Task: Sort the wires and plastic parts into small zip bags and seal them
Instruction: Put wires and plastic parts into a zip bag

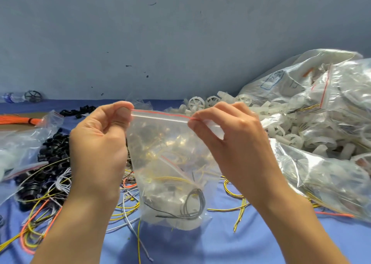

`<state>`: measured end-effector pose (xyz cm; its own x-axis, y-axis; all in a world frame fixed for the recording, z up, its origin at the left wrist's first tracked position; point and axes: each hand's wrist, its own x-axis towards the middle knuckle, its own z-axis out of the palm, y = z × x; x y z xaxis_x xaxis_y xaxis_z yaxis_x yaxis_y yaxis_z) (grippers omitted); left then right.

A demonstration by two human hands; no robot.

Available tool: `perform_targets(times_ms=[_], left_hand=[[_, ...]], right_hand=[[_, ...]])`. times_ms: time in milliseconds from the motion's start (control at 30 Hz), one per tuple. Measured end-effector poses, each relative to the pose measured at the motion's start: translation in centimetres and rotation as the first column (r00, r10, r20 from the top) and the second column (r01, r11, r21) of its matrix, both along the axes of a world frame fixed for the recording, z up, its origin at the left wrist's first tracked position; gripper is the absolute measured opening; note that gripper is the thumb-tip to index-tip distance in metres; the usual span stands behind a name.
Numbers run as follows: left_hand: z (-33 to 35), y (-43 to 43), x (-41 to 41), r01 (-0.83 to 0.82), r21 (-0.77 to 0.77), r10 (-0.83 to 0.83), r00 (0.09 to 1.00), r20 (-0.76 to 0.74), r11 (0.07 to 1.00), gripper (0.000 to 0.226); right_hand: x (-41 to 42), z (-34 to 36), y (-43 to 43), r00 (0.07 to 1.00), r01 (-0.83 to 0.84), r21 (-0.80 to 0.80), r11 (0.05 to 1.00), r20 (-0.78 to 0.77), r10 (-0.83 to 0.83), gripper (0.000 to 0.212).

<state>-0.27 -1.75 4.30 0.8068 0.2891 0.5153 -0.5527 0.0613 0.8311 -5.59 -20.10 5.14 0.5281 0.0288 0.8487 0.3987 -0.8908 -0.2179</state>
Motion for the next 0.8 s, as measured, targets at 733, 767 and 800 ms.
perform_targets(times_ms=[733,767,800], left_hand=[[3.3,-1.9,-4.6,-0.297,0.785,0.029,0.941,0.337,0.543,0.023],[3.3,-2.1,-4.6,-0.295,0.784,0.03,0.942,0.334,0.547,0.021],[3.3,-2.2,-4.5,-0.29,0.782,0.032,0.944,0.327,0.552,0.021]], right_hand=[[0.3,-0.6,2.6,0.86,-0.362,0.671,0.647,-0.028,0.51,0.009],[0.3,-0.6,2.8,0.856,-0.363,0.678,0.639,-0.029,0.516,0.01],[0.3,-0.6,2.8,0.852,-0.36,0.688,0.63,-0.032,0.523,0.011]])
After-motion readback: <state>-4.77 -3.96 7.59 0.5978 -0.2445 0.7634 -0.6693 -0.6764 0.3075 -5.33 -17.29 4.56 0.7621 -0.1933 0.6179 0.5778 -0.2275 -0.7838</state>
